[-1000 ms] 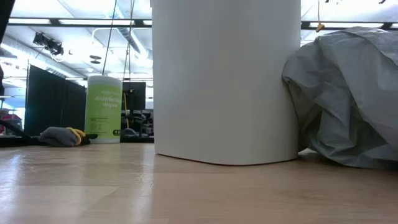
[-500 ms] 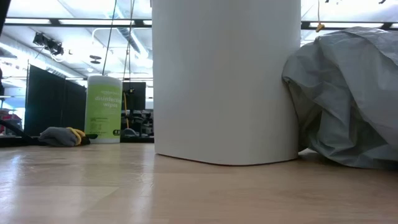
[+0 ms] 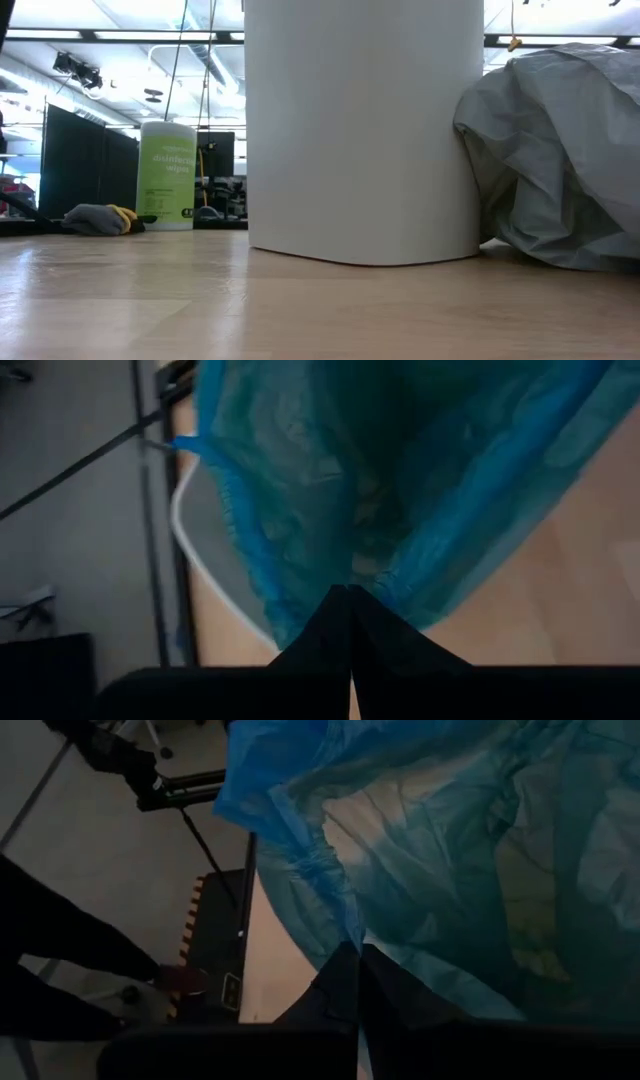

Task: Place trash/remove bag and relplace
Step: Put the new dark blue trash bag into the trash bin

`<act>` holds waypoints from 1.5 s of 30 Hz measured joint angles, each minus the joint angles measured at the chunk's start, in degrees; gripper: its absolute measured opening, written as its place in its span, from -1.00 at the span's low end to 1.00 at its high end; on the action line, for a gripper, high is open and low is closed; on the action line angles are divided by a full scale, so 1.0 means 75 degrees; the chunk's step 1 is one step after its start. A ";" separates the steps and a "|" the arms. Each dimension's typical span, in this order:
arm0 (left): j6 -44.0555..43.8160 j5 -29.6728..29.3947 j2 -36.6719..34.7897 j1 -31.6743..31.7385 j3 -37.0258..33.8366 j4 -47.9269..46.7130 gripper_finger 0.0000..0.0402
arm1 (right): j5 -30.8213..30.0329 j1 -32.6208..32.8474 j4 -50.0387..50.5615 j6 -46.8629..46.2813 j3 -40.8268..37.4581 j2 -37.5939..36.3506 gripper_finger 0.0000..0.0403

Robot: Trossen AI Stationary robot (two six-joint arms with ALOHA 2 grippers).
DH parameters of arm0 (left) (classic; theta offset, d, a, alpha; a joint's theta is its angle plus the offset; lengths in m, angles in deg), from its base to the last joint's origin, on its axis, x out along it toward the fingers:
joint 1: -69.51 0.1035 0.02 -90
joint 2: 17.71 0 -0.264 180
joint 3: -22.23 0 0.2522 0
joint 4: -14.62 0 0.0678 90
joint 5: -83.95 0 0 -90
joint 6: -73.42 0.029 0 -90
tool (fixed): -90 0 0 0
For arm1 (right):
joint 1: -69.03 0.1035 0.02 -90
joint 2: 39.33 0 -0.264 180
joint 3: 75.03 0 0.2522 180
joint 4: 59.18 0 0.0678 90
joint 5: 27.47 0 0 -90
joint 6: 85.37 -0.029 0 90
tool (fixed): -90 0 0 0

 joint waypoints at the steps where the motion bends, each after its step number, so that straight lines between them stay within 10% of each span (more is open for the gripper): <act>1: 0.0005 0.0162 -0.0011 0.0002 0.0000 0.0002 -0.99 | 0.0002 0.0045 0.0000 -0.0033 0.0000 0.0000 -1.00; 14: -0.0028 0.0988 -0.0025 0.0000 -0.0035 0.0007 -0.99 | -0.0007 0.0432 0.0031 -0.0370 0.0000 0.0003 -1.00; 33: 0.0164 0.0170 -0.1022 0.0115 -0.0828 0.0000 -0.99 | 0.0065 0.0464 0.0003 -0.0434 0.0003 0.0050 -1.00; 40: 0.0975 0.0662 -0.1056 0.0114 -0.0324 0.1665 -0.99 | 0.0065 0.0464 0.0006 -0.0379 0.0003 0.0050 -1.00; 45: 0.0664 -0.0666 -0.0864 0.0407 -0.0341 0.1213 -0.99 | 0.0065 0.0464 0.0009 -0.0370 0.0003 0.0050 -1.00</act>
